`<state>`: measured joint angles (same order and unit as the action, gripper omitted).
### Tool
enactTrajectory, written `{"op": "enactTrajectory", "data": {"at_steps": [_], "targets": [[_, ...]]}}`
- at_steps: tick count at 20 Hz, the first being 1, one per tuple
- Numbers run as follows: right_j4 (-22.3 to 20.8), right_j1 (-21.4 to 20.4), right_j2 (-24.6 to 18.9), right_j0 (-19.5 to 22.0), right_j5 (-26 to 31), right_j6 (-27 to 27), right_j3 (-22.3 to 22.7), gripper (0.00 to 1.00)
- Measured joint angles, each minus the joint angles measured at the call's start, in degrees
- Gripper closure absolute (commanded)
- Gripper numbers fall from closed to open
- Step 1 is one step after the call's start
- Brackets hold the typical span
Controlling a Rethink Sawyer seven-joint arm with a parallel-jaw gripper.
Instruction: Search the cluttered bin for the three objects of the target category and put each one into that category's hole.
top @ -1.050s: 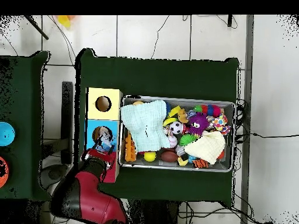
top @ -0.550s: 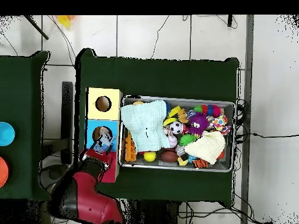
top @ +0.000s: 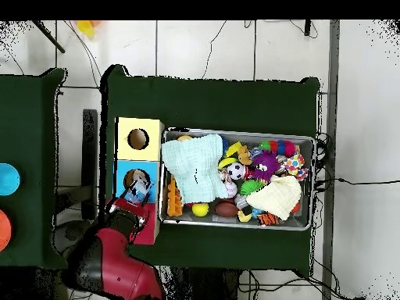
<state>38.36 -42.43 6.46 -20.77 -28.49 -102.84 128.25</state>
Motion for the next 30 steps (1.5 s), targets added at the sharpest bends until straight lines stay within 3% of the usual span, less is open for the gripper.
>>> {"op": "enactTrajectory", "data": {"at_steps": [14,30], "targets": [[0.47,0.02,-0.17,-0.19,0.45,0.00,-4.96,0.00],[0.46,-0.32,-0.19,-0.18,1.26,0.00,-6.31,0.00]]}}
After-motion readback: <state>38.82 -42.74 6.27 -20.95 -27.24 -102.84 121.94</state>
